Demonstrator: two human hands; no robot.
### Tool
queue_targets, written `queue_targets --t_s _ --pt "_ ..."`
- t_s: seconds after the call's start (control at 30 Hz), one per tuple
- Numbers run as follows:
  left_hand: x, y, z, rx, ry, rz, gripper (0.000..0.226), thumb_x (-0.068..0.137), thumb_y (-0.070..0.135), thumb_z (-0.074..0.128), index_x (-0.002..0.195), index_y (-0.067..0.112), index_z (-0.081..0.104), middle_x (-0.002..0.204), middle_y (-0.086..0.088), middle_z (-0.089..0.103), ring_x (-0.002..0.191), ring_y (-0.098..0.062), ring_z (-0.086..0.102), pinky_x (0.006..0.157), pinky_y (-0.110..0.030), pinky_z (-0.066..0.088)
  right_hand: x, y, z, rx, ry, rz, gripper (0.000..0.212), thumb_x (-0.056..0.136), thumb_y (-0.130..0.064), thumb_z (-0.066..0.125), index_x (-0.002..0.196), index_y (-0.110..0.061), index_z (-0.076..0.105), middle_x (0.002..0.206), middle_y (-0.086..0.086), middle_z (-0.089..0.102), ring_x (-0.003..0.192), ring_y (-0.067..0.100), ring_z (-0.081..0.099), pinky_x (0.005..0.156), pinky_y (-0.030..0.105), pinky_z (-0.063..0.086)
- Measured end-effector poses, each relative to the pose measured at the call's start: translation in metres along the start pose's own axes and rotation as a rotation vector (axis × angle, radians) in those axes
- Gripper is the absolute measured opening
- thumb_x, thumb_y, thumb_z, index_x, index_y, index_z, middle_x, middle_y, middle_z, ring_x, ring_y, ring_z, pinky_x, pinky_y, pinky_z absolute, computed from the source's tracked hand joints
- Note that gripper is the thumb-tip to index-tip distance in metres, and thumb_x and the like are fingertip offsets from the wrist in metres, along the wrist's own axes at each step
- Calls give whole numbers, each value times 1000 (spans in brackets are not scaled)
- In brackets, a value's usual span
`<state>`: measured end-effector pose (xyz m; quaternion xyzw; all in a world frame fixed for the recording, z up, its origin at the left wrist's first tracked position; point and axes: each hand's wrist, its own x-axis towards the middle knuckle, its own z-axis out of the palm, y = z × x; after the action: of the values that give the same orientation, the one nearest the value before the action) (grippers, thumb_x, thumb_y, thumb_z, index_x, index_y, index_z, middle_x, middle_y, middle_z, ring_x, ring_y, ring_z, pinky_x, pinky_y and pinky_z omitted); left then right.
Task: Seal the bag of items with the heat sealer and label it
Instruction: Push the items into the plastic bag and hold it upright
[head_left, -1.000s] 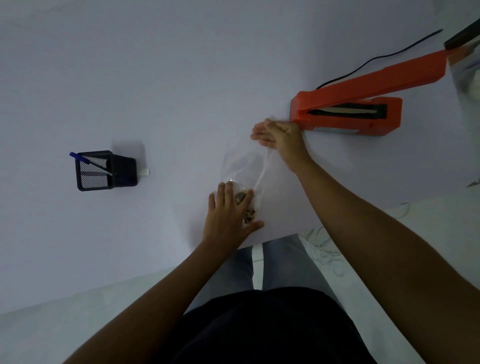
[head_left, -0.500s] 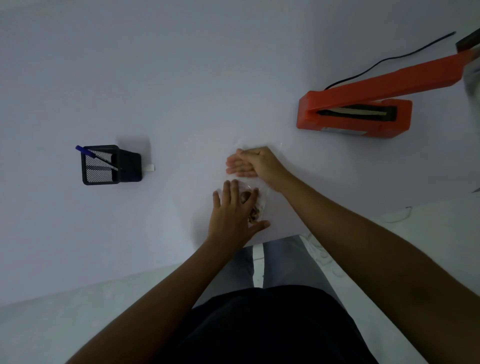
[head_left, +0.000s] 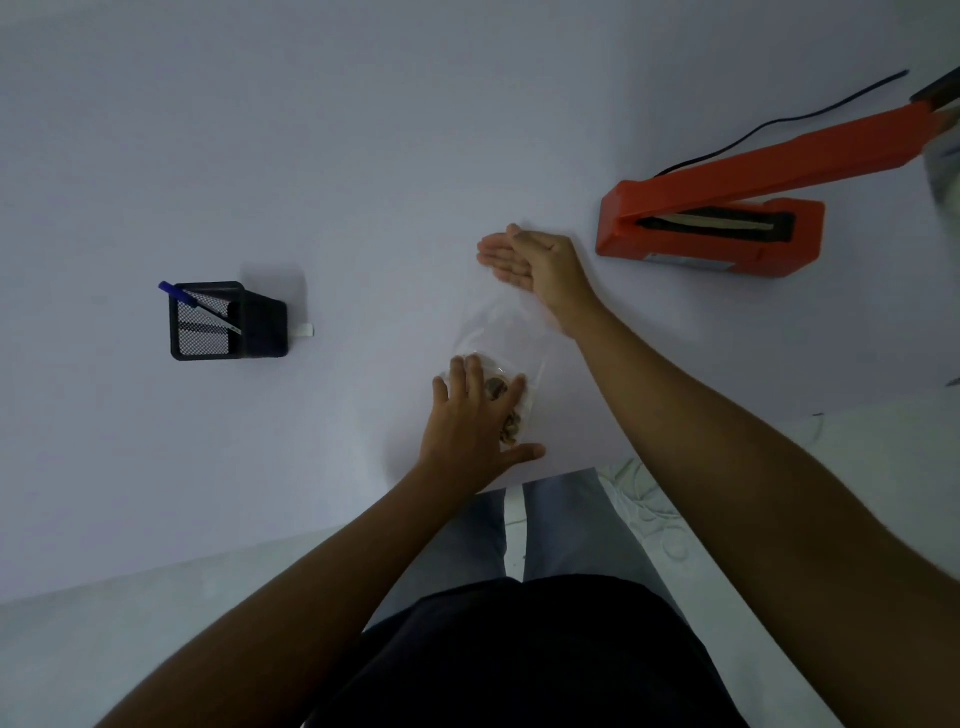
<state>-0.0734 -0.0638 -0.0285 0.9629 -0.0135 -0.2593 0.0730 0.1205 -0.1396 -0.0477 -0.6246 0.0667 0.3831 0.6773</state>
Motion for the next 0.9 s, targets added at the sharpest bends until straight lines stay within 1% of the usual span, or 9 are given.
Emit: queue_targets --t_s 0.17,0.23,0.3,0.37,0.5,0.63,0.73,0.8,0.9 --pt "1 5 1 33 -16 22 100 74 90 34 153 34 12 154 -33 17 140 -53 19 111 -62 28 -50 23 -8 65 -47 45 39 107 -28 41 115 -1 70 115 15 74 111 29 71 102 42 52" --pt "2 4 2 51 4 29 101 72 92 32 153 33 13 152 -34 21 138 -53 23 107 -61 32 -68 38 -10 41 -79 90 41 108 -27 39 113 -2 70 114 16 74 110 30 71 101 44 53" --pt "4 3 2 69 23 35 104 71 93 30 153 32 15 150 -33 25 135 -52 27 104 -60 34 -77 51 -11 -21 -107 119 43 109 -28 37 116 1 69 114 16 74 108 29 72 100 43 54" --pt "4 2 2 78 19 39 105 70 94 30 154 33 14 150 -33 25 137 -53 26 105 -62 34 -76 55 -13 -79 -115 120 44 109 -29 37 118 2 68 114 15 75 107 26 72 99 41 55" --pt "3 1 -2 64 -28 36 101 72 93 30 154 35 11 153 -34 18 140 -53 19 109 -64 28 -57 42 -18 -122 -74 89 43 108 -28 40 117 4 68 112 17 74 103 26 73 95 38 57" --pt "2 3 -5 70 -29 34 101 72 92 30 153 35 12 153 -32 18 140 -52 19 108 -64 28 -30 17 -34 -87 10 25 43 107 -29 42 116 4 68 112 16 75 104 24 73 95 36 56" --pt "3 3 -2 65 -28 27 102 71 93 29 153 35 11 154 -32 17 141 -52 18 109 -65 26 -15 6 -42 -56 43 25 44 107 -31 43 116 3 69 111 16 75 104 25 74 96 38 56" --pt "2 3 0 59 -23 18 103 70 94 29 153 35 11 155 -31 16 141 -52 18 109 -67 25 -16 4 -40 -57 35 29 43 106 -30 44 115 4 69 111 16 75 104 25 74 98 39 55" --pt "0 3 2 46 -21 1 103 71 93 30 153 36 10 155 -32 15 142 -53 17 110 -68 23 -33 7 -33 -61 -36 78 44 107 -30 43 115 4 69 110 17 75 104 26 73 98 40 55"
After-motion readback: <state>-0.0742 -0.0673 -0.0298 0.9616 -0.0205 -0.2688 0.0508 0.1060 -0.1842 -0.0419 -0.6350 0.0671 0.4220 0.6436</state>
